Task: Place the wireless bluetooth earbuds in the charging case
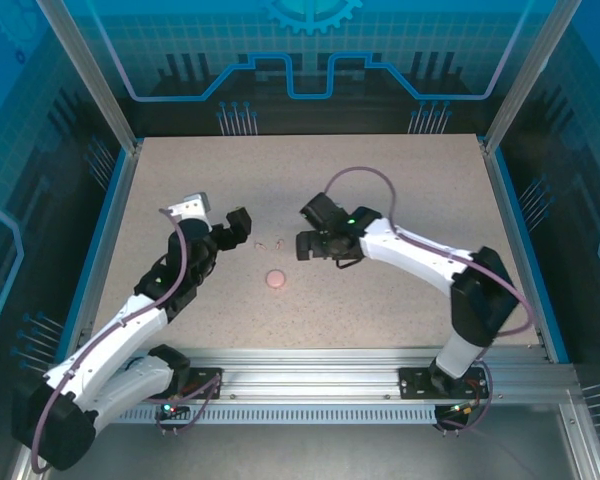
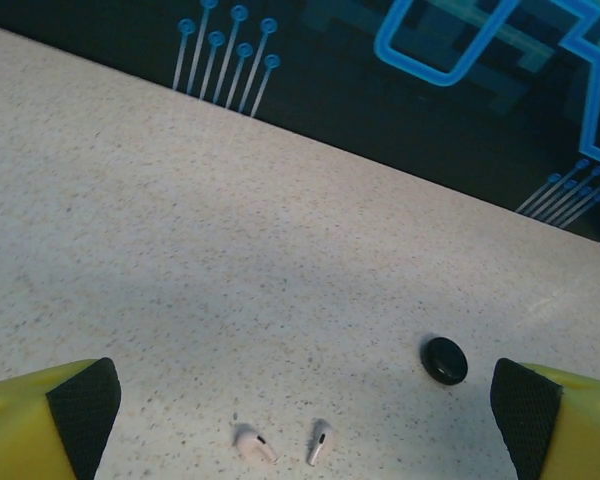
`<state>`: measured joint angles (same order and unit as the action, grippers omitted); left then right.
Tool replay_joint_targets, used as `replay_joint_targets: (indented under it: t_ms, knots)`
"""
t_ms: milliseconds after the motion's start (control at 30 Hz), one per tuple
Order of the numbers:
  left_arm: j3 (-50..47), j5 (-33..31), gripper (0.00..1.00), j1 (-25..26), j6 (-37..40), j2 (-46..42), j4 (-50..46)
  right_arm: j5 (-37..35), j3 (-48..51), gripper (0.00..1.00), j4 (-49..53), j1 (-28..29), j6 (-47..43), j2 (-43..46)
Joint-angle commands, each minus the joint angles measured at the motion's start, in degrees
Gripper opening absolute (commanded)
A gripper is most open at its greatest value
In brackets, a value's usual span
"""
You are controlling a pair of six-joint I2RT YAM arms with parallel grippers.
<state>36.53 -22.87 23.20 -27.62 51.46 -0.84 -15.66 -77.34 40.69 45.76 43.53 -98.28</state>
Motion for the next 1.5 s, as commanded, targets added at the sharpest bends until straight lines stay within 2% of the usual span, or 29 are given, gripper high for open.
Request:
replay_joint_targets:
  t_ms: [0, 233, 467, 600, 867, 1100, 1300, 1367, 1467]
  knots:
    - [-0.24, -0.98, 0.99, -3.58, -5.64, -1.28, -4.10, 1.10, -6.63, 1.00, 4.41, 2.75, 0.58, -6.14]
    - [1.08, 0.47, 0.99, -9.97, -12.75, 0.89, -9.26, 3.86, -19.67, 0.98, 9.50, 6.71, 2.07, -19.28]
    - [0.90, 1.08, 0.99, -11.73, -14.13, 1.18, -8.37, 2.04, -27.81, 0.97, 15.95, 9.60, 8.21, -27.48]
    - [0.65, 1.24, 0.99, -12.06, -14.53, 1.36, -7.91, 1.92, -29.33, 0.94, 16.28, 10.35, 10.98, -29.78]
    - [0.03, 1.91, 0.99, -12.28, -15.44, 2.05, -6.46, 2.21, -32.59, 0.82, 16.45, 10.67, 15.08, -34.16]
    - [-0.06, 2.23, 0.99, -12.30, -15.43, 2.37, -5.76, 2.83, -36.73, 0.75, 17.93, 10.84, 15.75, -38.54]
    - [-0.06, 2.70, 0.99, -12.30, -15.55, 2.76, -5.50, 3.27, -35.50, 0.62, 17.24, 10.95, 15.92, -38.30]
    - [0.01, 2.92, 0.99, -12.32, -15.65, 3.10, -5.41, 3.41, -34.51, 0.62, 16.74, 10.99, 16.10, -37.69]
    - [0.29, 3.37, 0.99, -12.30, -15.63, 3.64, -5.14, 3.88, -32.86, 0.69, 16.13, 11.11, 16.70, -36.69]
